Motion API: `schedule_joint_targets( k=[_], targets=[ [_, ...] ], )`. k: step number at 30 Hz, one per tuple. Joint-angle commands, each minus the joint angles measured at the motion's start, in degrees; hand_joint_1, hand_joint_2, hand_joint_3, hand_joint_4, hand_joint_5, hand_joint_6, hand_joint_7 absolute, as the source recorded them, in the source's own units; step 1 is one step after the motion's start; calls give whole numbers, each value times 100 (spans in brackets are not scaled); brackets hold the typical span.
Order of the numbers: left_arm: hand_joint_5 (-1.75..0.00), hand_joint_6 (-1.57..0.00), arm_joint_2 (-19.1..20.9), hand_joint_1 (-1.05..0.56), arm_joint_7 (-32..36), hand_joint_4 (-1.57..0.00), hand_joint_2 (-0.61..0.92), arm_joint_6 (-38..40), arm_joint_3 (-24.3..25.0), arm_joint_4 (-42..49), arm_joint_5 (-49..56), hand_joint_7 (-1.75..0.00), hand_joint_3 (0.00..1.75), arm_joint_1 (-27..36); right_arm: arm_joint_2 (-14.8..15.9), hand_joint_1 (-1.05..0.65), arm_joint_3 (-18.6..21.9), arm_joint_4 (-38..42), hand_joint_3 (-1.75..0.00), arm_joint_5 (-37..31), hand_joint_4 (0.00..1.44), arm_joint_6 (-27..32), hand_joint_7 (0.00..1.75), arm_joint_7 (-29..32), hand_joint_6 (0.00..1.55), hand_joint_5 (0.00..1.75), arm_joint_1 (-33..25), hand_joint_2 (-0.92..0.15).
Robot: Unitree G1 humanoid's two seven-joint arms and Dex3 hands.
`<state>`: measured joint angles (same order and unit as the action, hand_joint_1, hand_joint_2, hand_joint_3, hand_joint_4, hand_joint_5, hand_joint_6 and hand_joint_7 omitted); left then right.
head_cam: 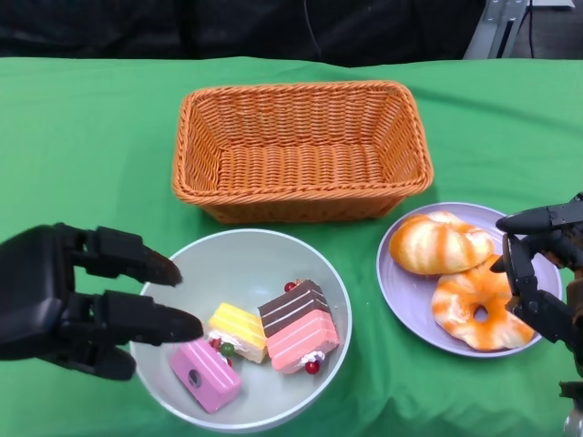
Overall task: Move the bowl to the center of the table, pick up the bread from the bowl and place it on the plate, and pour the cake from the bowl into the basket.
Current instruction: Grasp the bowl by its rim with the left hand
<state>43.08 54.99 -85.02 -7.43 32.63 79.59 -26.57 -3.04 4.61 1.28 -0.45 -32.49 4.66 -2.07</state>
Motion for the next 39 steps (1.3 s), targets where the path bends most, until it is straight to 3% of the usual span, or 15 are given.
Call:
schedule_joint_targets(
  k=[1, 7, 12, 15, 30, 39],
  targets=[
    [-34, -82, 526, -53, 1063, -74, 75, 529, -849, -14, 566, -4, 2, -230, 17, -17, 44, -7, -83, 105, 76, -25, 110, -15, 75, 151, 21, -59],
    [-31, -81, 991, -56, 2400, -76, 79, 1309, -2299, 179, 1027, -2, 2, -629, -12, -17, 48, -90, -83, 7, 76, 47, 110, 40, 75, 152, -38, -60],
    [-26, -83, 1148, -56, 2945, -81, 78, 1644, -3027, 347, 1026, -2, 0, -875, -6, -16, 41, -83, -87, 15, 75, 66, 111, 10, 74, 153, -45, -58],
    [-24, -83, 1259, -58, 3009, -79, 77, 1720, -3323, 438, 975, -1, 1, -992, -2, -20, 52, -68, -80, 29, 75, 96, 111, 2, 74, 154, -43, -59],
    [-21, -85, 1239, -54, 3546, -86, 76, 2383, -4006, 366, 873, -1, 0, -1009, -58, -19, 37, -142, -81, -23, 74, 142, 111, 53, 74, 153, -91, -59],
    [-19, -86, 1178, -52, 3416, -85, 74, 2511, -4182, 417, 751, -1, 0, -1004, -104, -18, 35, -115, -80, -15, 74, 96, 111, 61, 73, 153, -89, -61]
  ],
)
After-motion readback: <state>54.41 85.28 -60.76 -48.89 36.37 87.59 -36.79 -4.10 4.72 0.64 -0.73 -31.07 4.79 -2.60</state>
